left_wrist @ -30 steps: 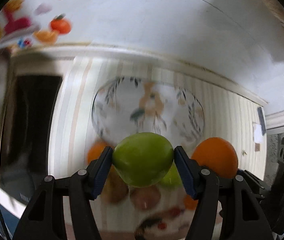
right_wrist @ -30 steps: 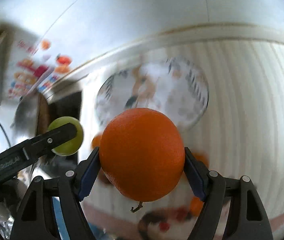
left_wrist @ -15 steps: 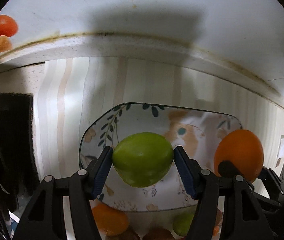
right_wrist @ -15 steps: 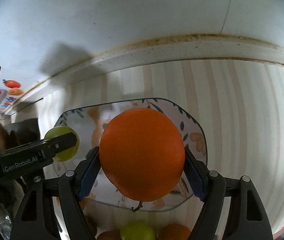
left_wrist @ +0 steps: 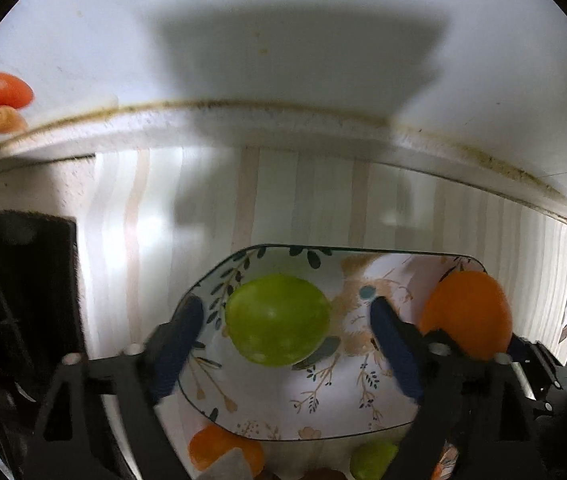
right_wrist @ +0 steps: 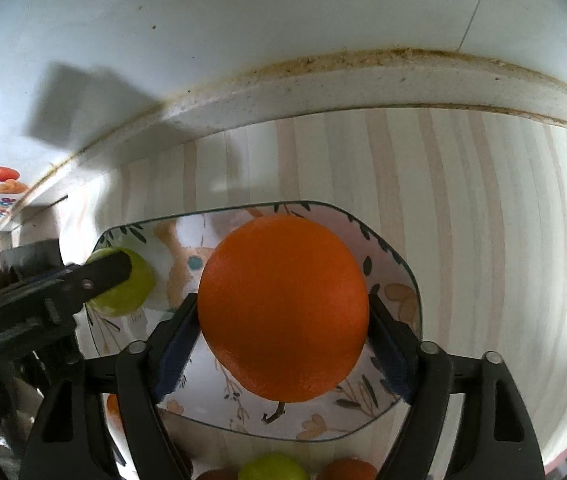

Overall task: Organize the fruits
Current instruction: 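Carry the green apple with the left gripper onto the floral plate while the right gripper places the orange there, then lift both open grippers off the plate and move toward the loose fruits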

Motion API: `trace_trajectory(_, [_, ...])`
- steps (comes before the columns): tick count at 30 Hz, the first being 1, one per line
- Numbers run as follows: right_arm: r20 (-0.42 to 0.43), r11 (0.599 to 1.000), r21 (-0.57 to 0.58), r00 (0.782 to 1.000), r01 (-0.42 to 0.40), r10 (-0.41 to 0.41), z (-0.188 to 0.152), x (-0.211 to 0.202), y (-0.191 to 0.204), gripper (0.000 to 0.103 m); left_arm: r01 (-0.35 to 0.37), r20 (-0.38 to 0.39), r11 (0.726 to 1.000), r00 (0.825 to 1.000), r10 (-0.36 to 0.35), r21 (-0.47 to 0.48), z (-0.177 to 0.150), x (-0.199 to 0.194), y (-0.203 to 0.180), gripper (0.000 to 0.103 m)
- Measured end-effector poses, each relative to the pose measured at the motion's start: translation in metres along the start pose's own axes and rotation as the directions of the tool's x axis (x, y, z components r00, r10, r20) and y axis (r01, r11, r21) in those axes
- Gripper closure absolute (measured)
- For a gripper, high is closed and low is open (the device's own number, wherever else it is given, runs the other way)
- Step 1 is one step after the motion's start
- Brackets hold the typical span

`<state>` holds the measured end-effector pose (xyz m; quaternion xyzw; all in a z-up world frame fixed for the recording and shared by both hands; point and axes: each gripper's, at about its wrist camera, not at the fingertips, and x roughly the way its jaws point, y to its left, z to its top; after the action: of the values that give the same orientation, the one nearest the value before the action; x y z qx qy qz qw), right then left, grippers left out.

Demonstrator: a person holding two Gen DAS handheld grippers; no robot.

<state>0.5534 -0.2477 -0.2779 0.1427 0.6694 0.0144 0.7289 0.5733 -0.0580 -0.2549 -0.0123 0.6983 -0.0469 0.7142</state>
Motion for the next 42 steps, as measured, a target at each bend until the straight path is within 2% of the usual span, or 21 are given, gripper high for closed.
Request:
trace_trajectory(1, [0.009, 1.000, -0.007, 1.000, 0.005, -0.005, -0.001, -0.004, 0.001, 0.007, -0.009, 0.009, 1.000, 1.000, 0.009, 0.004, -0.002, -0.005, 0.001, 0.016])
trace_trajectory(7, [0.037, 0.998, -0.050, 0.999, 0.036, -0.034, -0.013, -0.035, 0.015, 0.007, -0.025, 0.038, 1.000, 0.999, 0.025, -0.004, -0.028, -0.036, 0.000, 0.016])
trace_trajectory(14, [0.045, 0.995, -0.075, 0.997, 0.058, -0.055, -0.054, -0.069, 0.018, 0.007, -0.064, 0.121, 0.998, 0.991, 0.063, 0.003, -0.078, -0.077, 0.001, 0.016])
trace_trajectory(16, [0.065, 0.994, -0.081, 0.996, 0.069, -0.064, -0.069, -0.080, 0.019, 0.007, -0.069, 0.142, 0.998, 0.988, 0.068, 0.003, -0.081, -0.077, 0.001, 0.016])
trace_trajectory(23, [0.156, 0.990, -0.091, 0.983, 0.106, -0.091, -0.117, -0.117, 0.022, 0.007, -0.061, 0.241, 0.998, 0.969, 0.059, -0.001, -0.134, -0.097, 0.007, 0.016])
trace_trajectory(28, [0.234, 0.987, -0.095, 0.966, 0.133, -0.108, -0.147, -0.148, 0.023, 0.007, -0.088, 0.315, 0.996, 0.946, 0.078, 0.016, -0.171, -0.123, 0.007, 0.016])
trace_trajectory(37, [0.345, 0.986, -0.091, 0.933, 0.143, -0.104, -0.196, -0.203, 0.025, 0.007, -0.084, 0.409, 0.996, 0.910, 0.066, 0.028, -0.217, -0.162, 0.006, 0.016])
trace_trajectory(42, [0.384, 0.988, -0.089, 0.920, 0.127, -0.084, -0.215, -0.226, 0.029, 0.007, -0.094, 0.434, 0.995, 0.898, 0.075, 0.023, -0.234, -0.178, 0.004, 0.016])
